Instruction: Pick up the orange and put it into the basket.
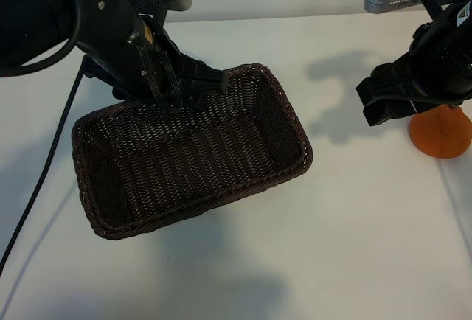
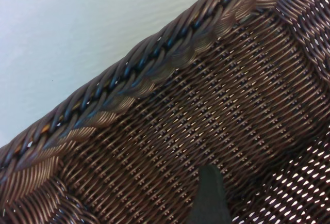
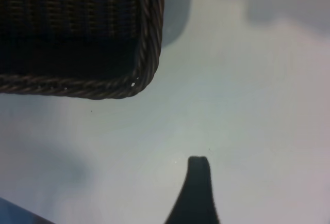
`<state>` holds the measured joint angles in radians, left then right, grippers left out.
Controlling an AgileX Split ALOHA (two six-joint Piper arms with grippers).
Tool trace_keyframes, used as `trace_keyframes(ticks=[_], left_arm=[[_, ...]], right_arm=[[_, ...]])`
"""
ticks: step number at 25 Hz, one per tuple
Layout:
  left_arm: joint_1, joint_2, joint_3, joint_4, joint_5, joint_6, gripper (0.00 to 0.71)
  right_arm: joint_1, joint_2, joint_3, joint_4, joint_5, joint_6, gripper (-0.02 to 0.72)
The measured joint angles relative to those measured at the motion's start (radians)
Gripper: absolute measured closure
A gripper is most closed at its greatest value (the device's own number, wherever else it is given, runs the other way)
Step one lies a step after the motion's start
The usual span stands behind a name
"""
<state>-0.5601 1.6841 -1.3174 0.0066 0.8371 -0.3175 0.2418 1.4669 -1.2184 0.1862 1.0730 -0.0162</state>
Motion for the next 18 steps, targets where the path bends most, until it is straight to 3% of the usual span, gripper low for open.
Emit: trace_keyframes(ticks=[13, 18], left_arm=[[0.000, 0.000, 0.000, 0.000, -0.013, 0.000, 0.145], [0.000, -0.002, 0.000, 0.023, 0.034, -0.063, 0.145]], right_arm=[[0.000, 0.000, 0.000, 0.000, 0.000, 0.000, 0.108], [0.000, 0.000, 0.000, 0.000, 0.000, -0.003, 0.108]])
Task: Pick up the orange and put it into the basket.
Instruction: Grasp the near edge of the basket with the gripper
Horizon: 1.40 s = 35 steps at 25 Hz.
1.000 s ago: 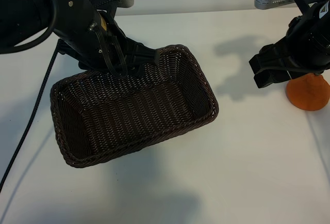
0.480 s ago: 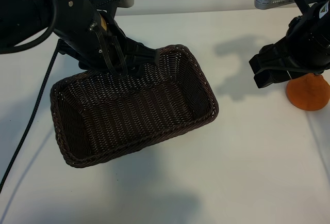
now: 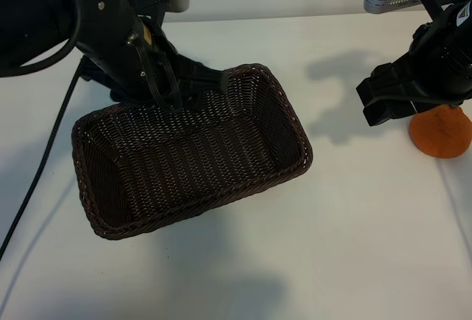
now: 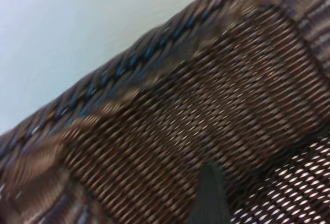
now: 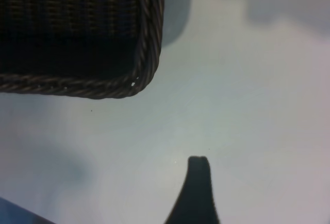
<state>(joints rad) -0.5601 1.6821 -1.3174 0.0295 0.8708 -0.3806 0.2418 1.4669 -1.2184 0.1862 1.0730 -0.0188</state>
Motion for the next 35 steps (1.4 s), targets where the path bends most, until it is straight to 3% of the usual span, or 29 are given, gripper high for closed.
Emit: trace_keyframes(ticks=[5, 12, 18, 22, 27, 35], left_arm=[[0.000, -0.057, 0.029, 0.134, 0.055, -0.202, 0.145], [0.000, -0.199, 0.236, 0.255, 0.062, -0.443, 0.145], [0.000, -0.279, 0.439, 0.350, -0.022, -0.656, 0.145], [0.000, -0.284, 0.507, 0.368, -0.104, -0.737, 0.145], [0.070, -0.284, 0.530, 0.364, -0.178, -0.760, 0.145], [0.198, -0.284, 0.532, 0.258, -0.254, -0.604, 0.145]], right_arm=[[0.000, 0.000, 0.000, 0.000, 0.002, -0.001, 0.108], [0.000, 0.000, 0.000, 0.000, 0.008, -0.012, 0.108], [0.000, 0.000, 0.000, 0.000, 0.017, -0.013, 0.108], [0.000, 0.000, 0.000, 0.007, 0.020, -0.015, 0.108], [0.000, 0.000, 0.000, 0.011, 0.030, -0.016, 0.125], [0.000, 0.000, 0.000, 0.012, 0.032, -0.019, 0.133]])
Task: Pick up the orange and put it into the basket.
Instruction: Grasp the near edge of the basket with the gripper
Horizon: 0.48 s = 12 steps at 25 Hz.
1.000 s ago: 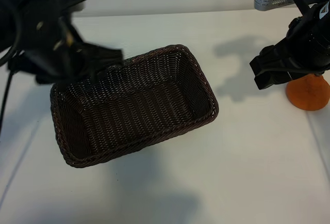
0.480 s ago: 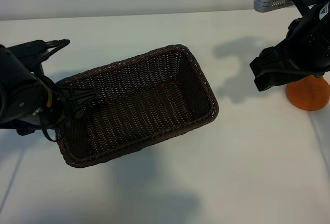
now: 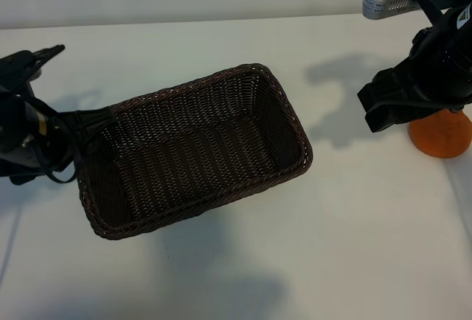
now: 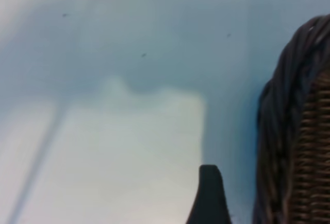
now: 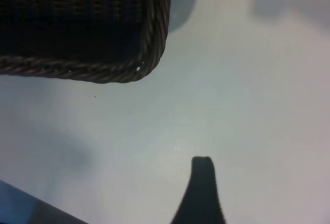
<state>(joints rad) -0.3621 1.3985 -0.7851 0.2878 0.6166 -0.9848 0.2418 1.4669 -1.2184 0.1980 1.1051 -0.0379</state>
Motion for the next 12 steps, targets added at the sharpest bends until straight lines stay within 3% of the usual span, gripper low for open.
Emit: trace_keyframes(ticks=[4, 12], left_arm=[[0.030, 0.015, 0.001, -0.036, -0.049, 0.036, 0.145], [0.031, 0.104, 0.001, -0.098, -0.085, 0.093, 0.145]], right_arm=[[0.000, 0.000, 0.000, 0.000, 0.000, 0.000, 0.133], [0.000, 0.000, 0.000, 0.000, 0.000, 0.000, 0.133]])
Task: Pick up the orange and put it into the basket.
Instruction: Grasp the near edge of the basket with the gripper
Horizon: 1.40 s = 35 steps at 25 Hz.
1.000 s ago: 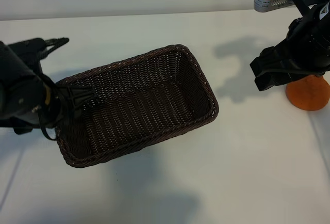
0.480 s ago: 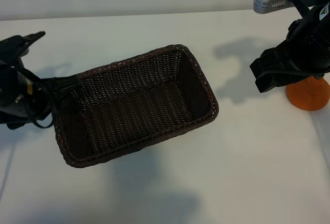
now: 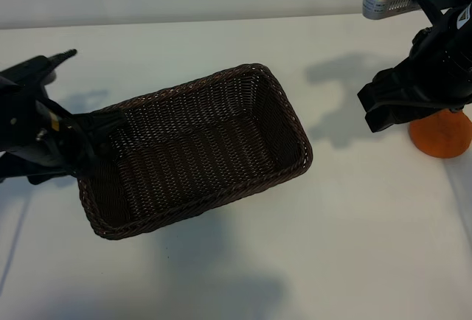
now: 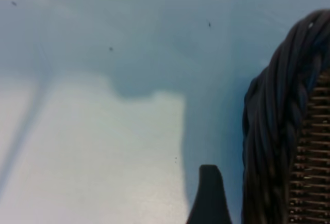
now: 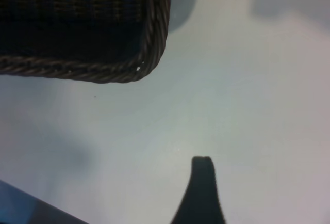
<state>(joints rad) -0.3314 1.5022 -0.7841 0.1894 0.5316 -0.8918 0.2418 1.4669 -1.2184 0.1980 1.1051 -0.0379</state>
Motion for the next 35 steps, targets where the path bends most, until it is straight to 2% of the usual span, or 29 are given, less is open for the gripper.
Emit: trace_keyframes(ticks=[8, 14, 19, 27, 30, 32, 35], left_arm=[[0.000, 0.103, 0.001, -0.024, -0.052, 0.022, 0.145], [0.000, 0.171, 0.001, -0.089, -0.084, 0.080, 0.145], [0.001, 0.186, 0.003, -0.157, -0.110, 0.143, 0.145], [0.002, 0.214, 0.001, -0.168, -0.116, 0.153, 0.148], [0.002, 0.214, 0.001, -0.167, -0.116, 0.153, 0.190], [0.002, 0.215, 0.001, -0.165, -0.116, 0.153, 0.259], [0.003, 0.217, 0.000, -0.169, -0.148, 0.148, 0.288]], right_arm=[[0.000, 0.000, 0.000, 0.000, -0.002, 0.000, 0.133], [0.000, 0.000, 0.000, 0.000, -0.002, 0.000, 0.133], [0.000, 0.000, 0.000, 0.000, -0.002, 0.000, 0.133], [0.000, 0.000, 0.000, 0.000, -0.002, 0.000, 0.133], [0.000, 0.000, 0.000, 0.000, -0.002, 0.000, 0.133], [0.000, 0.000, 0.000, 0.000, -0.002, 0.000, 0.133], [0.000, 0.000, 0.000, 0.000, -0.002, 0.000, 0.133]])
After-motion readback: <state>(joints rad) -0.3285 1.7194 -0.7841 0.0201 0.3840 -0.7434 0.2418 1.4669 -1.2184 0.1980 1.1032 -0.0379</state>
